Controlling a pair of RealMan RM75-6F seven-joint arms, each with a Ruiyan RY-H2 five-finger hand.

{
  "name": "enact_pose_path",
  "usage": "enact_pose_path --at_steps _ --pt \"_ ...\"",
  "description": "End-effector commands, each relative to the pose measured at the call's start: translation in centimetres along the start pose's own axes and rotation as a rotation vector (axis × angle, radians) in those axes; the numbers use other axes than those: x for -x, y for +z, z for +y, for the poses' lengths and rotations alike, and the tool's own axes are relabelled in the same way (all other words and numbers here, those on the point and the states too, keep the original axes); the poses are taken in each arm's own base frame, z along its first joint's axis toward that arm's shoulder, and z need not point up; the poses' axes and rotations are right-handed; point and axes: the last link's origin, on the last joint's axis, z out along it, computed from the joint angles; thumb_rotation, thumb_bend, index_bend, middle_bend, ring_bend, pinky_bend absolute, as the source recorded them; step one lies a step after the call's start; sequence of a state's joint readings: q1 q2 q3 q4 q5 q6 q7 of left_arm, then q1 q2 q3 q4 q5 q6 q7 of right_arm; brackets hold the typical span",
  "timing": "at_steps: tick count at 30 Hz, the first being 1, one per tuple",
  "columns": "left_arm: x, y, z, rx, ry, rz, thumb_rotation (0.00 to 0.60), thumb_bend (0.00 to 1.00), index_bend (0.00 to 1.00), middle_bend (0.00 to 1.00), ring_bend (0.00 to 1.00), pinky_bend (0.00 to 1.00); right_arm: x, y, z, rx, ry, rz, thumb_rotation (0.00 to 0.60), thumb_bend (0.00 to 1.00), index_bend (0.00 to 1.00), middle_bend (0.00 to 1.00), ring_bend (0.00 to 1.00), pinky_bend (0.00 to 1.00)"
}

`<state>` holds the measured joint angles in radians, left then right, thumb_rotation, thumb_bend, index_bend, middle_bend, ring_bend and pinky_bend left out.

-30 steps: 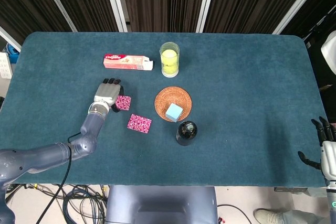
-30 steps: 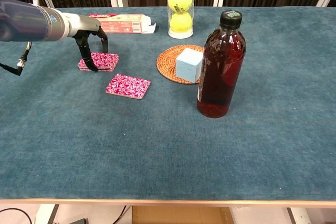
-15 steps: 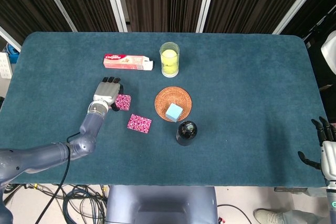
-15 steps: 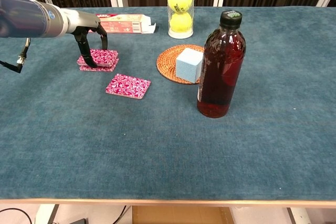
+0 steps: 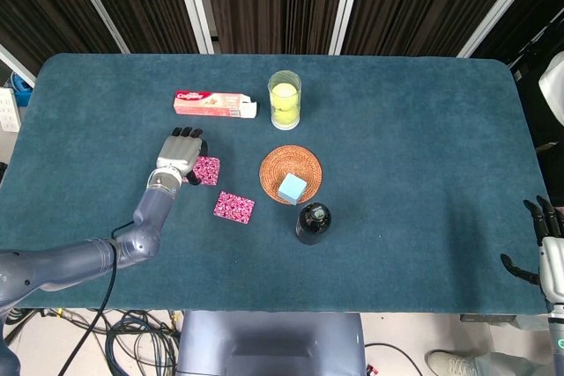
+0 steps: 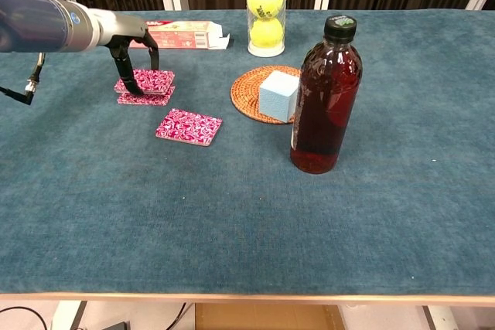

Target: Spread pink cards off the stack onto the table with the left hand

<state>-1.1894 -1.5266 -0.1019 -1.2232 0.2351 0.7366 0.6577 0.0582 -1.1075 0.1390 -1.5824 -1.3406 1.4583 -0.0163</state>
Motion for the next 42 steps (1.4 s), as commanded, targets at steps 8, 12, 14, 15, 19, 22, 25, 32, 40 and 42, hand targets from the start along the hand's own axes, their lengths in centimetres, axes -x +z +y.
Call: enact_pose_path --at_steps 8,12,14,15,19,22,25,32,40,42 --pt "-1.5 1.4 0.6 0.019 0.005 0.037 0.6 0.21 0.5 0.16 0.0 0.0 -0.1 0.1 0.4 0.017 0.005 0.0 0.6 0.19 0.1 0.04 0.08 0.21" --pt "-2.4 2.3 1.5 0.031 0.006 0.058 0.6 0.21 0.5 0.16 0.0 0.0 -0.1 0.2 0.7 0.028 0.011 0.0 0.6 0.19 0.1 0.04 0.08 0.21" --pt "-2.7 2.7 2.1 0.042 0.003 0.06 0.6 0.21 0.5 0.16 0.0 0.0 -0.2 0.3 0.9 0.033 0.014 0.001 0.6 0.19 0.1 0.04 0.08 0.21" --pt "-2.9 2.9 2.5 0.051 0.006 0.061 0.6 0.21 0.5 0.16 0.0 0.0 -0.2 0.3 0.9 0.035 0.015 0.001 0.6 0.19 0.1 0.04 0.08 0.21" --pt "-3.3 3.5 4.2 0.077 0.017 0.07 0.6 0.21 0.5 0.16 0.0 0.0 -0.3 0.3 1.1 0.041 0.019 0.001 0.6 0.19 0.1 0.04 0.08 0.21" --pt "-3.4 3.9 5.4 0.088 0.019 0.072 0.6 0.2 0.5 0.16 0.0 0.0 -0.4 0.2 1.3 0.046 0.025 0.005 0.6 0.19 0.1 0.04 0.08 0.21" --pt "-3.3 4.4 6.5 0.089 0.025 0.07 0.6 0.21 0.5 0.16 0.0 0.0 -0.5 0.2 1.4 0.046 0.027 0.007 0.6 0.19 0.1 0.04 0.08 0.2" --pt "-2.8 5.1 8.0 0.075 0.033 0.063 0.6 0.21 0.51 0.16 0.0 0.0 -0.7 0.1 1.7 0.05 0.037 0.01 0.6 0.19 0.1 0.04 0.08 0.21" --pt "-2.4 5.5 8.6 0.064 0.044 0.056 0.6 0.21 0.5 0.16 0.0 0.0 -0.7 0.2 1.7 0.047 0.039 0.008 0.6 0.19 0.1 0.04 0.08 0.21" --pt "-2.3 5.5 8.6 0.062 0.054 0.054 0.6 0.21 0.49 0.16 0.0 0.0 -0.7 0.2 1.7 0.047 0.037 0.007 0.6 0.19 0.1 0.04 0.08 0.21"
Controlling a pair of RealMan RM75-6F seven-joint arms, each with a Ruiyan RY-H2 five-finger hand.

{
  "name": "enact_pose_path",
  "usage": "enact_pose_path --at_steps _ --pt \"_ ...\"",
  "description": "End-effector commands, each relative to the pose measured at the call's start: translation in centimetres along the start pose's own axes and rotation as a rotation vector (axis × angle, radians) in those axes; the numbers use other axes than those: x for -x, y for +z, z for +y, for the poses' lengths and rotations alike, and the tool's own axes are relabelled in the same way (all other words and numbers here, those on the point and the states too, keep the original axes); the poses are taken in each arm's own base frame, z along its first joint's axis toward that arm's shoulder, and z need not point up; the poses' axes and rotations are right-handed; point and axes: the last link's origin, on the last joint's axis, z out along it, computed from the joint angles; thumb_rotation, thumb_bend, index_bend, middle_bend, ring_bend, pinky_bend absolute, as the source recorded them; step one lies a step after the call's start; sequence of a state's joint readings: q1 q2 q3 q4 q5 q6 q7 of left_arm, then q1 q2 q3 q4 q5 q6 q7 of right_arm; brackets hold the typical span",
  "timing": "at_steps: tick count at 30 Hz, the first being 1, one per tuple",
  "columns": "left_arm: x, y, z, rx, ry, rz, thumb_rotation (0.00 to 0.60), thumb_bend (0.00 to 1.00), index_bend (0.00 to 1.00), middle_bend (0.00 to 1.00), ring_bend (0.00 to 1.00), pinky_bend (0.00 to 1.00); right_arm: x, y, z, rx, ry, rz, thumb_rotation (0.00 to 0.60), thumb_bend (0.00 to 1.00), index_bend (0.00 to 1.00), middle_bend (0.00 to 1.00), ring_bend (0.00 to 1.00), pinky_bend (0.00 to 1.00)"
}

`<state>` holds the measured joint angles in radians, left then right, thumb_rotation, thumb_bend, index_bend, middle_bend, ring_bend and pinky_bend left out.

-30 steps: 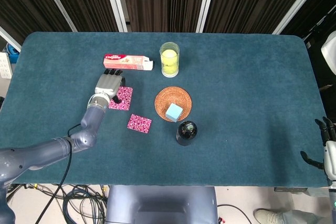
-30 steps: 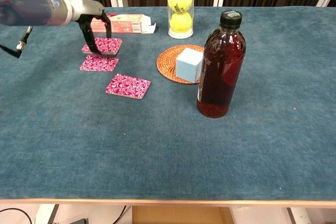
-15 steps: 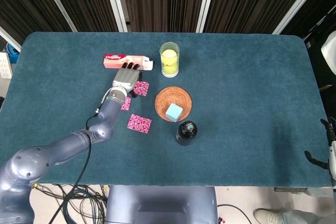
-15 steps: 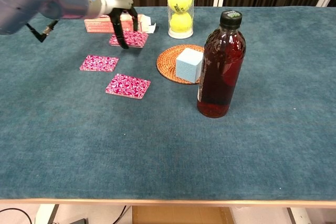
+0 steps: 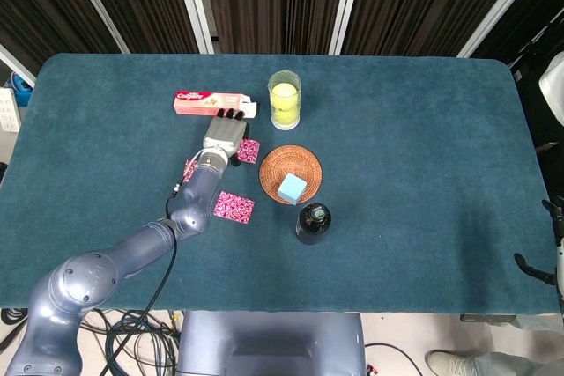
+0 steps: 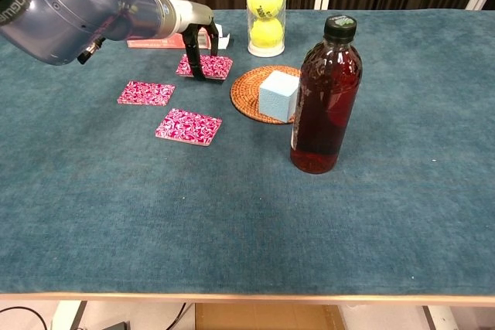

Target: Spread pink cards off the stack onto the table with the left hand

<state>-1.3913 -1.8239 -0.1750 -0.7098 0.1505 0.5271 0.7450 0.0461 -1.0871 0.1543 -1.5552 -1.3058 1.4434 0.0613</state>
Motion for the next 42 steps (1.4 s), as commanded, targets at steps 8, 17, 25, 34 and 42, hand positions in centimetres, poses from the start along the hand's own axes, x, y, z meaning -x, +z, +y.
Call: enact_pose_path --at_steps 8,17,25,34,42 --pt "0.4 0.0 0.2 0.003 0.001 -0.016 0.6 0.13 0.4 0.16 0.0 0.0 0.1 0.0 0.0 0.001 -0.006 -0.003 0.6 0.19 0.1 0.04 0.08 0.21" --pt "0.5 0.0 0.3 0.004 0.007 -0.016 0.6 0.13 0.32 0.15 0.0 0.0 0.0 0.0 0.1 0.006 -0.004 -0.001 0.6 0.19 0.1 0.04 0.08 0.21" --pt "-0.5 -0.3 0.6 0.017 0.015 0.009 0.6 0.13 0.31 0.15 0.0 0.0 -0.1 0.1 0.1 0.005 -0.004 0.001 0.6 0.19 0.1 0.04 0.08 0.2" --pt "-3.4 -3.9 -1.8 0.047 0.044 0.058 0.6 0.13 0.31 0.14 0.0 0.0 0.1 0.0 0.0 0.009 -0.013 0.0 0.6 0.19 0.1 0.04 0.08 0.21" --pt "-5.0 -13.5 -8.9 0.071 0.047 0.149 0.6 0.13 0.27 0.13 0.0 0.0 0.5 0.0 -0.6 0.01 -0.045 -0.006 0.6 0.19 0.1 0.04 0.08 0.2"
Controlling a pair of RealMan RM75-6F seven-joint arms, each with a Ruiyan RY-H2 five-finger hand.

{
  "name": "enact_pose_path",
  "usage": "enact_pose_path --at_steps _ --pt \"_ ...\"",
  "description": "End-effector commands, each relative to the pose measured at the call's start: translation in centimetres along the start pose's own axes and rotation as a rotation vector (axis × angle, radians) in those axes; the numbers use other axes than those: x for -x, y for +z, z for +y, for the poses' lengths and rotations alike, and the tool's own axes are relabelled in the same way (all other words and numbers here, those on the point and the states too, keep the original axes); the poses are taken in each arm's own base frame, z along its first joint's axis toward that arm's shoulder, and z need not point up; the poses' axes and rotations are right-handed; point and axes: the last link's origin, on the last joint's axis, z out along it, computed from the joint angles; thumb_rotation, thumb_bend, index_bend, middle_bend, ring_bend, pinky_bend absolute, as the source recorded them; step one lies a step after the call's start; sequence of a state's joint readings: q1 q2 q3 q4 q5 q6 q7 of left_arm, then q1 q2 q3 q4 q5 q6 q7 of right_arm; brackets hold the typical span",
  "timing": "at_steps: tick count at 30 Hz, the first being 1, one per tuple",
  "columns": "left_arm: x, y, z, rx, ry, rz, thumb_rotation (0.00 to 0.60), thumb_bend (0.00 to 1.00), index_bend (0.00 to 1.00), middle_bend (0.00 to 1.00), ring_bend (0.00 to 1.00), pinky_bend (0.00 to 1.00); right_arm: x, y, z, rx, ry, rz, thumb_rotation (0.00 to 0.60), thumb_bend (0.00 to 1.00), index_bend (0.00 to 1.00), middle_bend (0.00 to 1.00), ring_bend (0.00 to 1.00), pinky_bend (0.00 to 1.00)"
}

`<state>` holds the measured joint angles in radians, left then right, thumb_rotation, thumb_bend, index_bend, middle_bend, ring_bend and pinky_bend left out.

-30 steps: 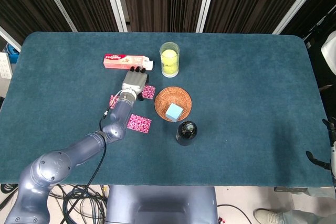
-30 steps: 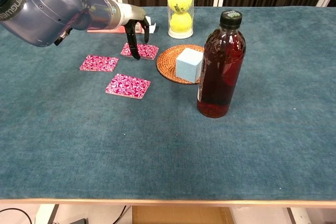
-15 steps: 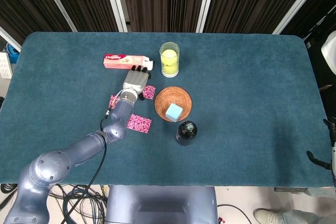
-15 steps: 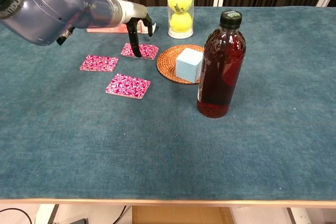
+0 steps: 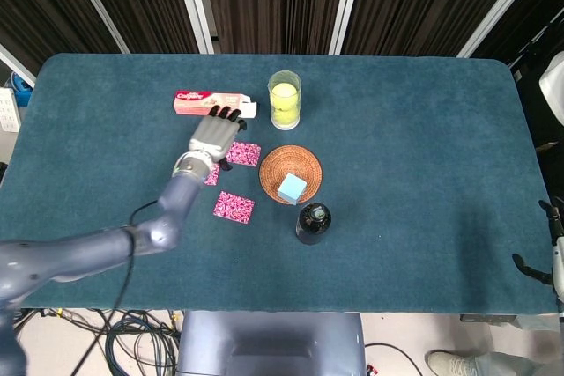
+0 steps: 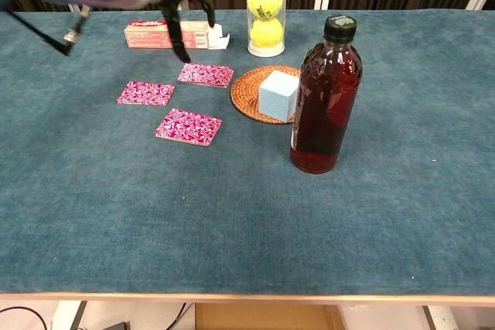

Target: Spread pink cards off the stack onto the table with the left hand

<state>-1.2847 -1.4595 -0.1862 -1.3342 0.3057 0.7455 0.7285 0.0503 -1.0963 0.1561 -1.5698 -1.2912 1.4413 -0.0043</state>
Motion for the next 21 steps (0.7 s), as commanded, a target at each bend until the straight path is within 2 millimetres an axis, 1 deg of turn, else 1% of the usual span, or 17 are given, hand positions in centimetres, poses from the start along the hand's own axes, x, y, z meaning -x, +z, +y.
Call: enact_pose_path --at_steps 1,2,3,4,6,7,9,12,17,19,21 --pt "-1.7 -8.3 -6.4 -0.028 0.006 0.107 0.6 0.13 0.27 0.13 0.0 0.0 0.2 0.0 -0.2 0.0 -0.009 -0.001 0.6 0.19 0.1 0.04 0.08 0.21" --pt "-1.7 -10.1 -7.5 -0.033 0.003 0.126 0.6 0.13 0.27 0.13 0.0 0.0 0.2 0.0 -0.3 -0.001 -0.014 0.0 0.6 0.19 0.1 0.04 0.08 0.2" --pt "-1.6 -11.4 -8.2 -0.035 0.0 0.139 0.6 0.13 0.27 0.13 0.0 0.0 0.2 0.0 -0.4 -0.002 -0.018 0.002 0.6 0.19 0.1 0.04 0.08 0.2" --pt "-1.4 -13.2 -9.3 -0.042 -0.008 0.159 0.6 0.13 0.27 0.13 0.0 0.0 0.2 0.0 -0.4 -0.001 -0.021 0.004 0.6 0.19 0.1 0.04 0.08 0.21" --pt "-0.6 -16.9 -11.4 -0.055 -0.031 0.198 0.6 0.13 0.27 0.12 0.0 0.0 0.2 0.1 -0.4 0.002 -0.023 0.009 0.6 0.19 0.1 0.04 0.08 0.21" --pt "-0.1 -18.3 -12.3 -0.065 -0.045 0.207 0.6 0.13 0.27 0.12 0.0 0.0 0.2 0.1 -0.4 0.003 -0.024 0.009 0.6 0.19 0.1 0.04 0.08 0.21" --pt "1.2 -21.8 -14.2 -0.082 -0.081 0.241 0.6 0.13 0.27 0.12 0.0 0.0 0.2 0.1 -0.5 0.003 -0.025 0.012 0.6 0.19 0.1 0.04 0.08 0.21" --pt "3.2 -26.0 -16.2 -0.104 -0.112 0.275 0.6 0.13 0.26 0.11 0.0 0.0 0.3 0.1 -0.6 -0.001 -0.031 0.013 0.6 0.19 0.1 0.04 0.08 0.21" --pt "6.4 -31.1 -17.7 -0.096 -0.152 0.3 0.6 0.13 0.26 0.11 0.0 0.0 0.4 0.2 -1.1 -0.019 -0.03 0.015 0.6 0.19 0.1 0.04 0.08 0.21" --pt "7.3 -32.4 -18.2 -0.105 -0.163 0.302 0.6 0.13 0.26 0.11 0.0 0.0 0.4 0.1 -1.1 -0.023 -0.027 0.019 0.6 0.19 0.1 0.04 0.08 0.21" --pt "7.8 -32.9 -18.5 -0.114 -0.168 0.307 0.6 0.13 0.26 0.11 0.0 0.0 0.3 0.1 -1.1 -0.022 -0.026 0.021 0.6 0.19 0.1 0.04 0.08 0.21"
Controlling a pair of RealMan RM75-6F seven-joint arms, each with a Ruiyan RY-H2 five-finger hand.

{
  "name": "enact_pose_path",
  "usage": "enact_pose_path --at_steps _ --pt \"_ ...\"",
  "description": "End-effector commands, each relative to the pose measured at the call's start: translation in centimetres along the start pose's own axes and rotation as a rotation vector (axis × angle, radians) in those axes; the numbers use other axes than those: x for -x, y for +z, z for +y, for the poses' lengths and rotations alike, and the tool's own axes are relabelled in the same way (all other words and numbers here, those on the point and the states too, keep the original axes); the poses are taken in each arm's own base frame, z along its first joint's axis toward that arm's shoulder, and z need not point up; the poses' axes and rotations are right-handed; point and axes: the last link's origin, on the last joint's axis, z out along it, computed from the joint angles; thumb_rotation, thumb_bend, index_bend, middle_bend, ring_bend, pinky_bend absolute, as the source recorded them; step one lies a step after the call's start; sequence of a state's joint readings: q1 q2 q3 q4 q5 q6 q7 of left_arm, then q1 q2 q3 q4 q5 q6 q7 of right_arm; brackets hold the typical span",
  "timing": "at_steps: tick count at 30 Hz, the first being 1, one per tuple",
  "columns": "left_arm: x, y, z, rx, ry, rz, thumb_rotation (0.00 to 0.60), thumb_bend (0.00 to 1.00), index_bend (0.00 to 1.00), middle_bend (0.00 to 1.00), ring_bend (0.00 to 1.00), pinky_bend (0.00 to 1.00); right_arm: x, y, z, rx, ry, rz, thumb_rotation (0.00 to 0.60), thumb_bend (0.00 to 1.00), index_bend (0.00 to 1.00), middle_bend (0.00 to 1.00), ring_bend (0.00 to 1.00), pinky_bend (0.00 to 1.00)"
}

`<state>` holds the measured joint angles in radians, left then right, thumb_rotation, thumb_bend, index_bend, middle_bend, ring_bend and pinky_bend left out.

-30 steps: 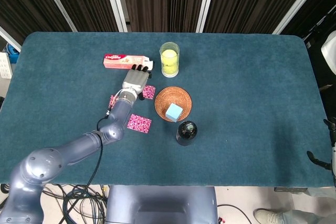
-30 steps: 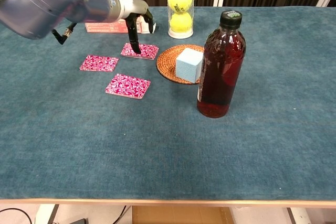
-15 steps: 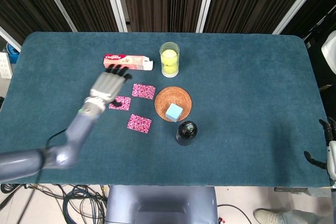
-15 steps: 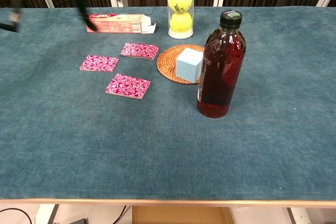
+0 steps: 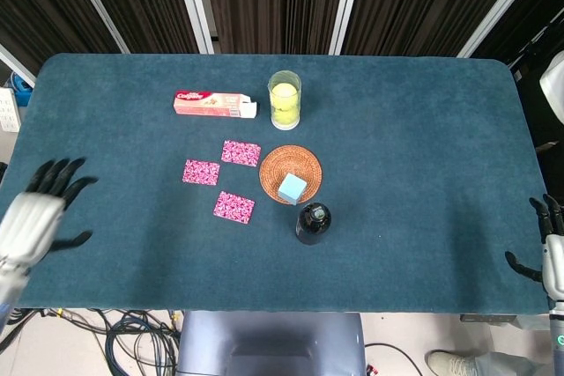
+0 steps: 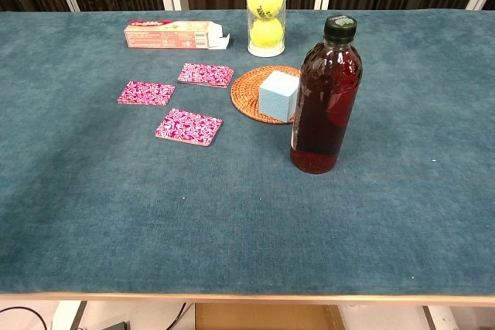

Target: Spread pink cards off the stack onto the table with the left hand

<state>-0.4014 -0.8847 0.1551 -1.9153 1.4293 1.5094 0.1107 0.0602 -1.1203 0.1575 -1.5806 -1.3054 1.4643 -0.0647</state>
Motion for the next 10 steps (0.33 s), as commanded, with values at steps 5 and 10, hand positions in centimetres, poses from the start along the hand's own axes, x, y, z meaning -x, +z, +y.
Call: enact_pose_path --at_steps 5,10 --pt "0.8 -3.9 -3.5 -0.097 -0.027 0.007 0.6 0.13 0.26 0.11 0.0 0.0 0.0 -0.1 0.1 0.004 0.004 -0.002 0.6 0.19 0.1 0.04 0.08 0.21" --pt "0.4 -1.1 -4.1 -0.086 0.003 0.042 0.6 0.13 0.26 0.11 0.0 0.0 -0.1 0.0 0.3 0.012 0.012 0.001 0.6 0.19 0.1 0.04 0.08 0.21"
